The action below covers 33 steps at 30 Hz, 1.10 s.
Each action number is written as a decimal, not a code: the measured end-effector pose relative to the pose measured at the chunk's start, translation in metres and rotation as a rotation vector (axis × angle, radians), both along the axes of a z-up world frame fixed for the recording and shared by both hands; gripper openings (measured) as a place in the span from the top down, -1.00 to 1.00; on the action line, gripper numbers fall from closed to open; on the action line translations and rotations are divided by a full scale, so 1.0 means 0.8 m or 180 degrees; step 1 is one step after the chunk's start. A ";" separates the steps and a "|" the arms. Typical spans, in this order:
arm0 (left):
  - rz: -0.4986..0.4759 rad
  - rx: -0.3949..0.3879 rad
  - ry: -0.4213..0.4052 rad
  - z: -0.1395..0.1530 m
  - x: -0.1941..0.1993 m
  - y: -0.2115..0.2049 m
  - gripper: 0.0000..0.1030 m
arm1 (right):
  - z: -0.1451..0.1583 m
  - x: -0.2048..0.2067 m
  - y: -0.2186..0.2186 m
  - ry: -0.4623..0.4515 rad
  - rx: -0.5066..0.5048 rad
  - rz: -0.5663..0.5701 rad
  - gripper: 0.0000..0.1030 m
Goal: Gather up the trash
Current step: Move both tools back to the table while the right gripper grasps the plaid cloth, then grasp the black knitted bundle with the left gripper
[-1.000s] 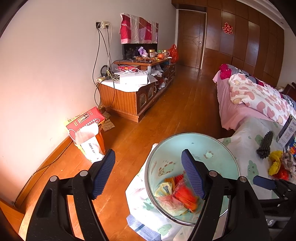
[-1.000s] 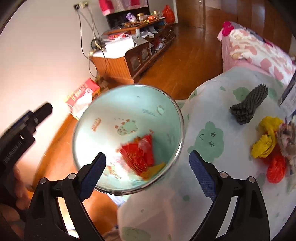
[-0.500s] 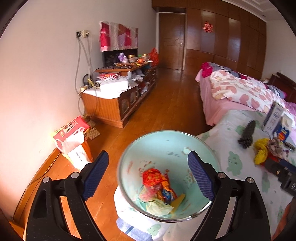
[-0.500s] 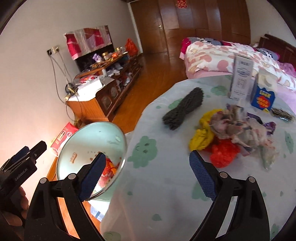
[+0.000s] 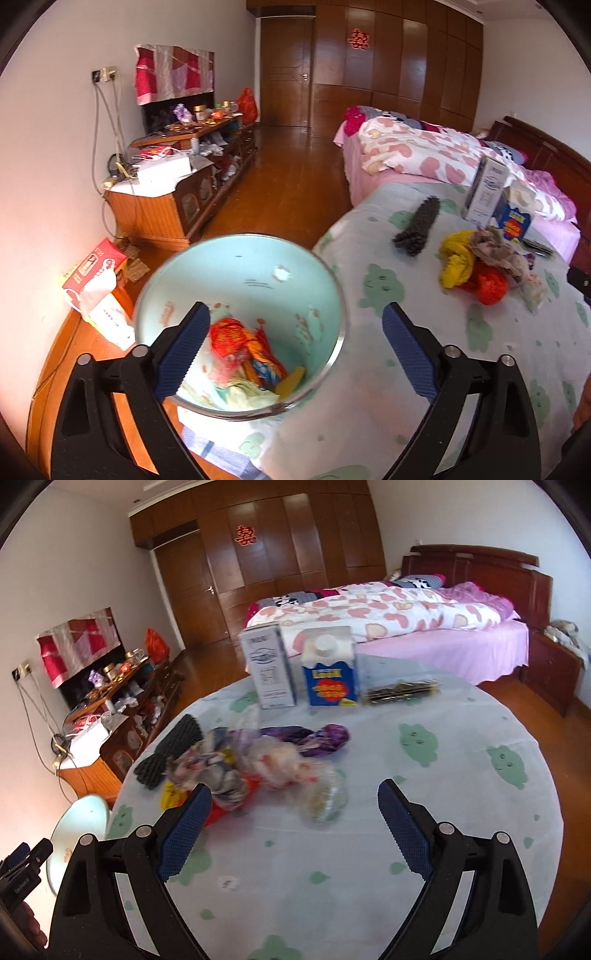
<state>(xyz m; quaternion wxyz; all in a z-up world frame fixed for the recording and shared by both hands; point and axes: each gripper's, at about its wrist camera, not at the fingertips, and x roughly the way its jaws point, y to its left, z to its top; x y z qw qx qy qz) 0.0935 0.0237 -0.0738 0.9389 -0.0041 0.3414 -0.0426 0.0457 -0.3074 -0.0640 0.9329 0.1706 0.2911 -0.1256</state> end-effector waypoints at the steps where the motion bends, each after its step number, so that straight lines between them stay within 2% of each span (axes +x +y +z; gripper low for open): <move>1: -0.0052 -0.0053 0.0024 -0.001 0.001 -0.006 -0.86 | -0.002 -0.002 -0.007 0.0009 0.0019 -0.0015 -0.75; 5: -0.0228 -0.0308 0.0176 -0.012 0.005 -0.027 -0.88 | -0.006 0.001 -0.022 0.0029 0.0030 0.0107 -0.75; 7: -0.0255 -0.0303 0.0203 -0.014 0.008 -0.036 -0.88 | -0.007 0.004 -0.018 0.0017 -0.0027 0.0167 -0.75; 9: -0.0239 -0.0183 0.0155 -0.015 0.009 -0.043 -0.88 | -0.005 0.013 -0.015 -0.0016 -0.0036 0.0223 -0.75; 13: -0.0233 0.0234 -0.0044 -0.012 0.008 -0.058 -0.88 | 0.001 0.040 -0.003 -0.0022 0.0004 0.0327 -0.73; 19: -0.0128 0.0210 0.0049 -0.014 0.027 -0.052 -0.88 | 0.011 0.091 0.032 -0.0030 -0.0073 0.0584 -0.66; 23: -0.0048 0.0283 0.0022 -0.014 0.037 -0.051 -0.88 | -0.002 0.126 0.052 0.0115 -0.0117 0.0763 -0.47; 25: -0.0023 0.0314 0.0031 -0.016 0.042 -0.051 -0.88 | -0.016 0.141 0.060 0.0245 -0.0129 0.0875 -0.46; 27: 0.0007 0.0312 0.0060 -0.017 0.047 -0.050 -0.88 | -0.021 0.146 0.064 0.0304 -0.0115 0.0960 -0.28; 29: -0.0010 0.0258 0.0104 -0.017 0.052 -0.051 -0.88 | -0.027 0.147 0.062 0.0336 0.0000 0.1095 0.31; 33: -0.0091 0.0280 0.0139 -0.018 0.061 -0.060 -0.88 | -0.022 0.139 0.055 0.0161 0.0060 0.1230 0.47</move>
